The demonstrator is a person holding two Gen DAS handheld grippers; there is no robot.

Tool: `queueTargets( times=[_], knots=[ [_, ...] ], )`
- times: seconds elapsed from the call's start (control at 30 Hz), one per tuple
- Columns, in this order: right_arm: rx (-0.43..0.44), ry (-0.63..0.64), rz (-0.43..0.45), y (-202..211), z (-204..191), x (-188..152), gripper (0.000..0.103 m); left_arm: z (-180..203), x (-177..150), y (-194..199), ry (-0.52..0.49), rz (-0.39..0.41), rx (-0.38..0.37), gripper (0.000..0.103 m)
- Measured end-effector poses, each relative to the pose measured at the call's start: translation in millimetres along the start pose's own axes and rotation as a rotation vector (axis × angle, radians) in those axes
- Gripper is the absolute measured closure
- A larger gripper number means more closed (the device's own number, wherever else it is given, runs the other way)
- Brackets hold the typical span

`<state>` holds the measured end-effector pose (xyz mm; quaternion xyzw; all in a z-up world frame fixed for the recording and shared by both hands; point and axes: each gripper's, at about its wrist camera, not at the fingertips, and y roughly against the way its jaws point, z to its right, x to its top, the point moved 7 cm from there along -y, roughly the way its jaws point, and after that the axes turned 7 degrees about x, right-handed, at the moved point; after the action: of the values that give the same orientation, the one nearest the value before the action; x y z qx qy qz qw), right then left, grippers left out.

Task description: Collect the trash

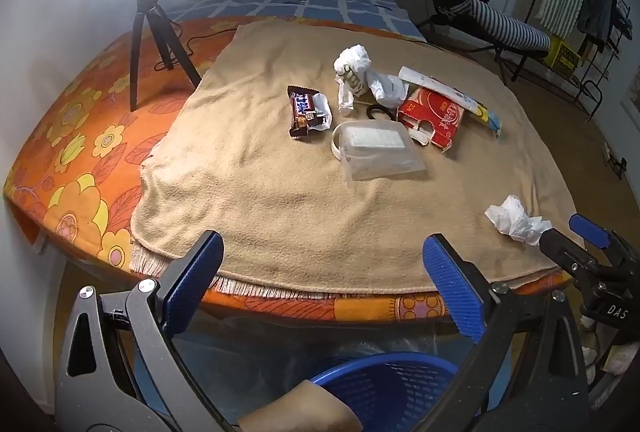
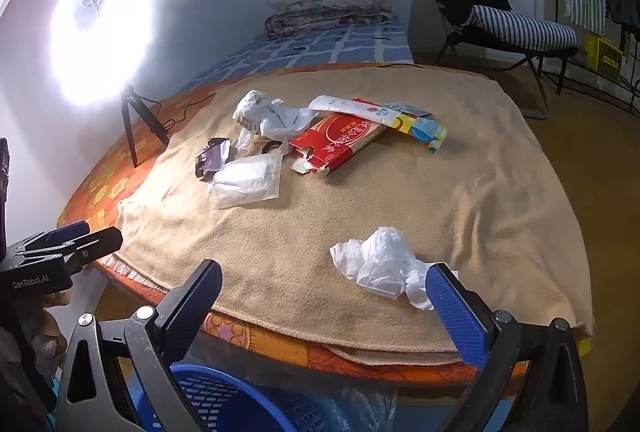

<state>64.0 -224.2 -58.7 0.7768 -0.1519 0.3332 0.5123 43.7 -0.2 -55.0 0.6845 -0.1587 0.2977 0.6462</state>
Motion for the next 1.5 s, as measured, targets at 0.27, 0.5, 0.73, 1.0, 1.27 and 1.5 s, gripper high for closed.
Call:
queueTargets(
  times=[0.27,0.5,0.73,1.0,1.27,1.5],
  knots=[
    [-0.003,0.004,0.004,0.9,-0.5,0.4,0.000,-0.4,1.3,-1.1,-0.006,0.000,0.007,0.002],
    [-0.003,0.003,0.005,2.1,-0.3,0.0,0.000,-0.4,-0.4,-3.8,-0.011,-0.002,0.011,0.002],
    [-0.004,0.001,0.004,1.9,-0.3,-0.4,0.000,-2.4,-1.4,-4.8,-0.012,-0.004,0.012,0.002],
    [-0.004,0.002,0.004,2.8,0.1,-0.4,0.000,-1.5,-1.5,-4.9,-0.014,-0.006,0.015,0.002],
    [-0.003,0.001,0.004,2.7,-0.2,0.0,0.000,-1.8,-1.5,-5.5,-0.014,-0.007,0.017,0.001],
    [-0.004,-0.001,0.003,3.5,0.0,0.0,0.000,-1.1,-1.4,-5.3,-0.016,-0.009,0.019,0.001]
  ],
)
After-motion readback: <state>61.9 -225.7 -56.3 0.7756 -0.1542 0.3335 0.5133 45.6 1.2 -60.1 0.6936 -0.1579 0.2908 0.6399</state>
